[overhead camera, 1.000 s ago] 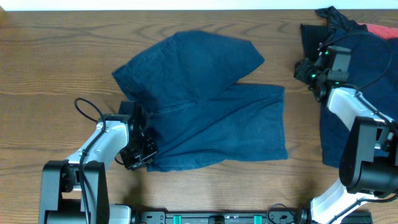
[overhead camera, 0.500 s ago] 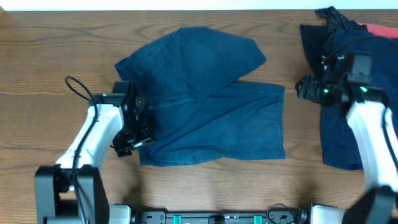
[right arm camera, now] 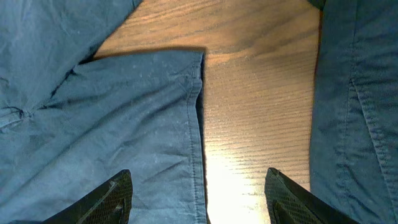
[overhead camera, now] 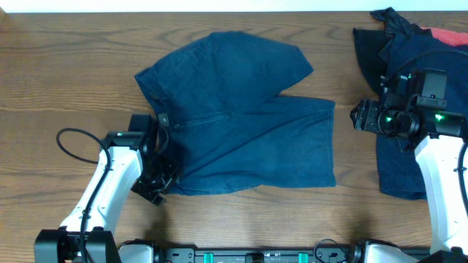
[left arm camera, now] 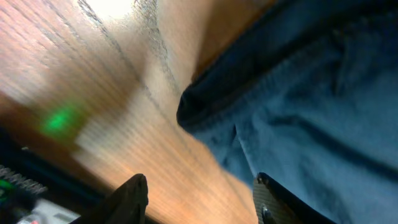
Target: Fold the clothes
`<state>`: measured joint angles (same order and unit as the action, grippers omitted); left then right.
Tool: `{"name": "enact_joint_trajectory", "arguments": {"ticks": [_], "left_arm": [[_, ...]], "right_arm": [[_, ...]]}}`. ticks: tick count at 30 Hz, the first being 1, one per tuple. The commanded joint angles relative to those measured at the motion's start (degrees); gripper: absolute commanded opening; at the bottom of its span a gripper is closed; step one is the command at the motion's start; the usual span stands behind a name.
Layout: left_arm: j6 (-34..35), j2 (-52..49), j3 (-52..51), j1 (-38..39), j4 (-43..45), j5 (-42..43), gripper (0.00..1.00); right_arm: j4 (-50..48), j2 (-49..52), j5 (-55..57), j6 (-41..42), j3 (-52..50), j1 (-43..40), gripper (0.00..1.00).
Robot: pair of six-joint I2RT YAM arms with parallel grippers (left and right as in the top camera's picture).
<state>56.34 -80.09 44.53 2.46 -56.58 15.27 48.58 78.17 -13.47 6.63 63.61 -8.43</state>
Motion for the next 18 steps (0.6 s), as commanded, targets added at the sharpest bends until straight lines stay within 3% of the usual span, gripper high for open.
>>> {"name": "enact_joint_trajectory", "arguments": {"ticks": [1, 7, 12, 16, 17, 18], "left_arm": [[7.17, 0.59, -3.19, 0.13, 2.36, 0.42, 0.57], [8.24, 0.59, -8.39, 0.13, 12.37, 0.39, 0.58], [8.22, 0.57, -9.79, 0.13, 16.24, -0.13, 0.58], [7.8, 0.57, -9.94, 0.13, 16.61, -1.44, 0.44], [7.69, 0.57, -9.94, 0.13, 16.63, -1.9, 0.35], [7.32, 0.52, -9.94, 0.13, 16.68, -2.1, 0.32]], "right_arm": [[0.74, 0.31, 0.17, -1.16, 0.33, -0.13, 0.66], [4.57, 0.31, 0.15, 1.14, 0.33, -0.13, 0.65], [11.93, 0.31, 0.17, 10.73, 0.28, -0.13, 0.66], [17.55, 0.31, -0.24, 17.25, -0.59, -0.11, 0.7], [18.93, 0.31, -0.28, 18.25, -1.07, 0.0, 0.74], [19.85, 0.31, -0.31, 19.17, -1.62, 0.15, 0.86]]}}
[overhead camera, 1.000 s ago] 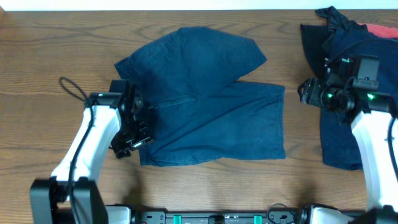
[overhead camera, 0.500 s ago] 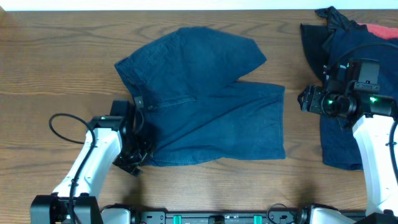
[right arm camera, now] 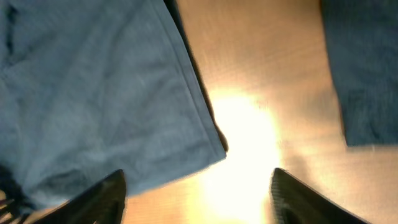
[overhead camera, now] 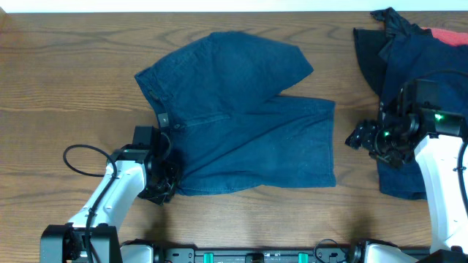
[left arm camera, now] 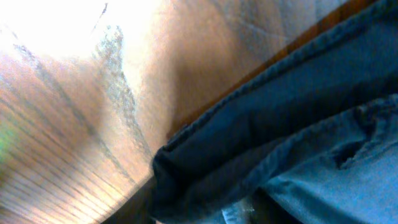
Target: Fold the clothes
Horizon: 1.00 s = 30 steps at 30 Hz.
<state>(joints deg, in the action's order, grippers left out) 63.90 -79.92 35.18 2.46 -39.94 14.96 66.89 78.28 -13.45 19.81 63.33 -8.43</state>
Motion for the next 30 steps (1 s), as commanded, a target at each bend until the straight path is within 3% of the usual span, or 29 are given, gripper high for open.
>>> {"name": "enact_joint_trajectory", "arguments": {"ticks": [1, 2, 6, 17, 26, 30], "left_arm": [[-0.39, 0.33, -0.59, 0.13, 0.04, -2.14, 0.3], [-0.39, 0.31, -0.59, 0.13, 0.02, -2.19, 0.27], [-1.97, 0.31, -0.59, 0.13, -0.5, -2.03, 0.13], [-4.68, 0.31, -0.59, 0.13, -0.68, -2.12, 0.1], [-6.34, 0.31, -0.59, 0.13, -1.31, -2.14, 0.1], [-6.49, 0.31, -0.59, 0.13, -1.38, -2.14, 0.1]], "right_arm": [[2.34, 0.2, -0.33, 7.19, -2.16, 0.33, 0.92], [2.71, 0.2, -0.35, 8.55, -3.08, 0.5, 0.98], [1.62, 0.2, -0.81, 16.31, -8.74, 1.36, 0.99], [-7.41, 0.2, -8.57, 25.57, -23.12, 5.75, 0.95], [-21.84, 0.2, -13.35, 35.15, -32.26, 8.85, 0.82], [-26.14, 0.2, -12.41, 38.66, -34.1, 9.33, 0.66]]}}
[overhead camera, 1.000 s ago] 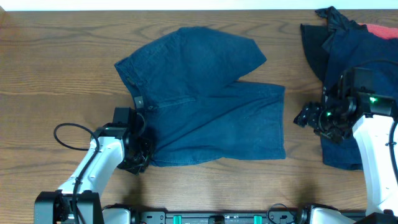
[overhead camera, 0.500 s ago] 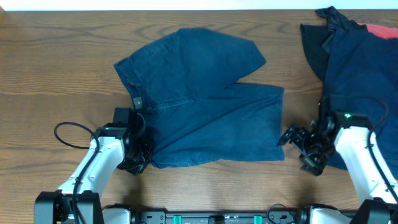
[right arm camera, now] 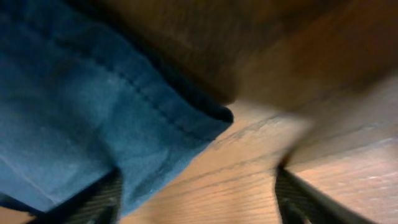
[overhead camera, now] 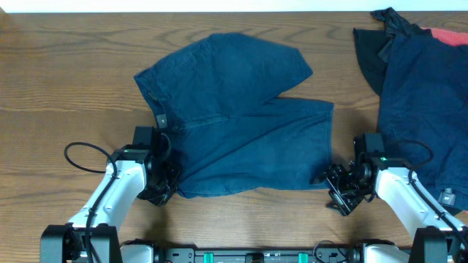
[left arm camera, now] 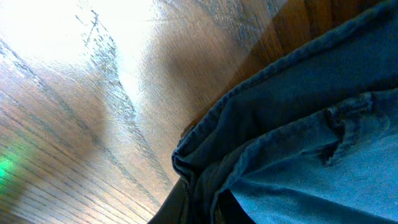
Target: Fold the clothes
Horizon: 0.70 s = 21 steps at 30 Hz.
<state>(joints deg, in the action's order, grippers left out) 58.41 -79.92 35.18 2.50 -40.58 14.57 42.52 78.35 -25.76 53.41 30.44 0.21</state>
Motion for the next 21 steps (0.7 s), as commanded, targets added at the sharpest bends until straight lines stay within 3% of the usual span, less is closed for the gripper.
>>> {"name": "enact_joint_trajectory", "arguments": {"ticks": [1, 3, 6, 12, 21], "left_arm": [[-1.03, 0.31, -0.59, 0.09, -0.72, -1.77, 0.1], [-1.25, 0.31, -0.59, 0.09, -0.74, -1.77, 0.1], [-1.92, 0.31, -0.59, 0.09, -1.11, -1.77, 0.1], [-3.58, 0.31, -0.59, 0.09, -1.88, -1.77, 0.1], [-4.0, 0.31, -0.59, 0.09, -2.21, -1.77, 0.1]], "right_arm": [[-2.67, 0.13, 1.11, 5.51, -1.36, 0.68, 0.61], [-4.11, 0.13, 4.61, 6.84, -1.38, 0.68, 0.47], [-6.1, 0.13, 7.06, 6.99, -1.38, 0.68, 0.38], [-8.46, 0.15, 12.66, 6.99, -1.38, 1.27, 0.45], [-11.32, 0.44, 17.4, 8.33, -1.4, 3.72, 0.4]]}}
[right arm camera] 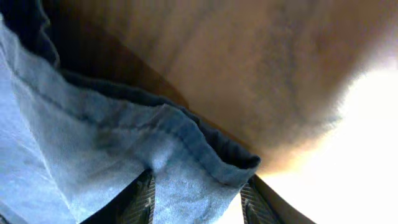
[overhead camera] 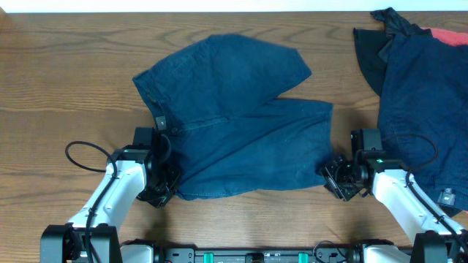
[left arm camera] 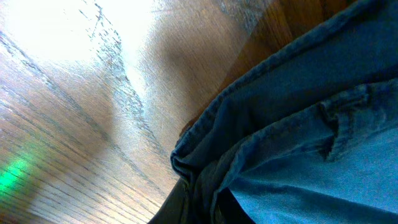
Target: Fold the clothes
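Dark blue denim shorts (overhead camera: 234,124) lie spread flat on the wooden table (overhead camera: 66,80), waistband to the left and legs to the right. My left gripper (overhead camera: 162,191) sits low at the near-left waistband corner. In the left wrist view it (left arm camera: 202,208) is shut on a bunched fold of the waistband (left arm camera: 205,168). My right gripper (overhead camera: 333,177) is low at the near-right leg corner. In the right wrist view it (right arm camera: 198,202) is open, with the hem corner (right arm camera: 211,162) lying between its fingers (right arm camera: 142,198).
A pile of other clothes (overhead camera: 417,80), dark blue, black and a bit of red, lies at the right edge, close behind my right arm. A black cable loop (overhead camera: 80,157) hangs off the left arm.
My right gripper has shifted a little towards the shorts, so the hem corner that lay just ahead of it now lies between its open fingers. The left gripper keeps its hold and place.
At first my left gripper stood open at the waistband corner and the right hovered high between the shorts and the pile. Then the left was on the waistband and the right lower near the leg hem. Later the left was shut on the waistband, the right down beside the corner.
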`<state>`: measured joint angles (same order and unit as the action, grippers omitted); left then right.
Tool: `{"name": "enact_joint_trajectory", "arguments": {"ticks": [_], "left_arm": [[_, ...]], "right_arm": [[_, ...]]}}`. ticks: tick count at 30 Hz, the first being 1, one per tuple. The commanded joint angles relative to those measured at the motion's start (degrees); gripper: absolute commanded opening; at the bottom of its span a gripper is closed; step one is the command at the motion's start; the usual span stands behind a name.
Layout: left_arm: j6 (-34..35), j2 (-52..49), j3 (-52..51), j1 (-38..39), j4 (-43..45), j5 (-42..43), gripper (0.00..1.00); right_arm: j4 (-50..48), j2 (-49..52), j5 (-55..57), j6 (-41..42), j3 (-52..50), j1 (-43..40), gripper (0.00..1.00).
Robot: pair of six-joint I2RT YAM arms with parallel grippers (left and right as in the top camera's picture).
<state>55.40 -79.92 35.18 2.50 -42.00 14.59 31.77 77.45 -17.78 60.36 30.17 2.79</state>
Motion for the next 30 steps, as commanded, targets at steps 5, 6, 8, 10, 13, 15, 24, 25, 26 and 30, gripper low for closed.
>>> {"name": "enact_joint_trajectory", "arguments": {"ticks": [5, 6, 8, 10, 13, 15, 24, 25, 26, 30], "left_arm": [[-1.27, 0.31, -0.59, 0.09, -0.79, -1.79, 0.06], [-1.88, 0.31, -0.57, 0.09, -0.79, -1.77, 0.06], [-3.78, 0.33, -0.55, 0.09, -0.83, -1.75, 0.06], [-6.32, 0.55, -0.33, 0.09, -1.4, -1.53, 0.06], [-12.41, 1.79, 2.01, 0.09, -5.49, -1.51, 0.06], [-15.8, 3.61, 4.04, 0.09, -8.55, -1.49, 0.06], [-25.42, 21.49, 10.95, 0.98, -19.04, -1.51, 0.06], [-25.42, 24.37, 11.04, 1.55, -19.78, -1.33, 0.06], [-25.46, 26.75, 11.04, 2.08, -20.46, -0.83, 0.06], [-25.59, 36.76, 11.08, 4.57, -22.95, 2.56, 0.06]], "right_arm": [[-1.84, 1.33, 11.02, 1.53, -1.16, 2.16, 0.01], [-2.25, 1.31, 10.97, 1.46, -1.16, 2.16, 0.01], [-3.74, 1.27, 10.88, -0.2, -1.09, 2.1, 0.01], [-4.79, 0.7, 10.58, -3.67, -0.52, 2.1, 0.01], [-3.69, -1.77, 10.45, -10.38, 2.69, 1.7, 0.01], [-1.2, -3.89, 10.49, -14.34, 6.54, 0.94, 0.01], [16.26, -11.1, 12.26, -24.17, 28.59, -4.0, 0.01], [17.51, -11.58, 12.28, -24.76, 30.73, -4.44, 0.01], [18.47, -12.0, 12.41, -25.24, 32.48, -4.83, 0.01], [21.75, -13.64, 12.44, -29.2, 39.32, -6.19, 0.01]]}}
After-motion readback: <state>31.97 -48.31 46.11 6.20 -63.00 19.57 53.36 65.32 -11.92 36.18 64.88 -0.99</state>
